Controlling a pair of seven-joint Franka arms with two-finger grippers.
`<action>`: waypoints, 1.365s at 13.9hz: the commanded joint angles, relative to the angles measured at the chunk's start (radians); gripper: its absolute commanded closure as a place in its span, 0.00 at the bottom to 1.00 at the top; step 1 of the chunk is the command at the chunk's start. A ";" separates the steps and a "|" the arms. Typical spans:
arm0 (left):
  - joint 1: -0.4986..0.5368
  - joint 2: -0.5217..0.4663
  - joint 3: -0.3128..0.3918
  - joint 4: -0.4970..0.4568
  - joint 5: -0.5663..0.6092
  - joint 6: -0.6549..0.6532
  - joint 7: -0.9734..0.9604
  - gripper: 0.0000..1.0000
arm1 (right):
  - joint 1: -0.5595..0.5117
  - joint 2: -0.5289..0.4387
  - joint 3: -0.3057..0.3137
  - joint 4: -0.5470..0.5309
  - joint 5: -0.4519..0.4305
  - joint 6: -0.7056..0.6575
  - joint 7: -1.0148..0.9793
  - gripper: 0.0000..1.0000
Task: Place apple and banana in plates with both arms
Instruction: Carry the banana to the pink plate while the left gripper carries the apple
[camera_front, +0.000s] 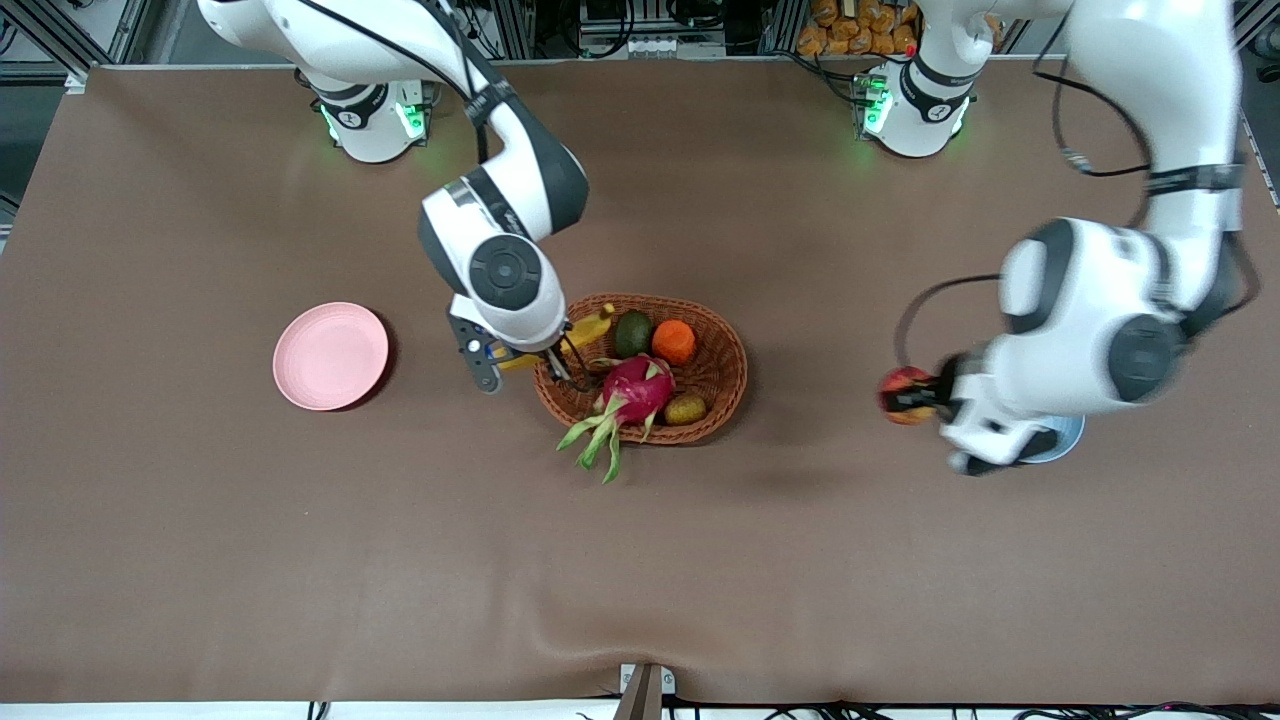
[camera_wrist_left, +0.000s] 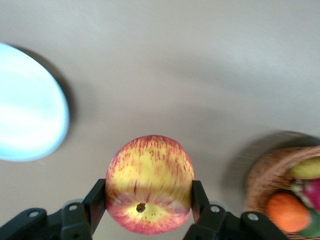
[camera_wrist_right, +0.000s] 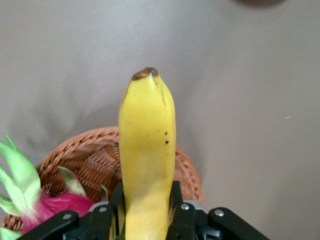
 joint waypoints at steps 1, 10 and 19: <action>0.079 -0.020 -0.014 -0.038 0.087 0.001 0.137 0.66 | -0.099 -0.086 0.009 -0.008 0.067 -0.107 -0.150 1.00; 0.236 -0.060 -0.021 -0.439 0.178 0.482 0.397 0.64 | -0.317 -0.273 0.002 -0.216 0.014 -0.308 -0.639 1.00; 0.343 -0.032 -0.021 -0.475 0.178 0.504 0.552 0.60 | -0.440 -0.358 0.002 -0.614 -0.136 0.115 -0.842 1.00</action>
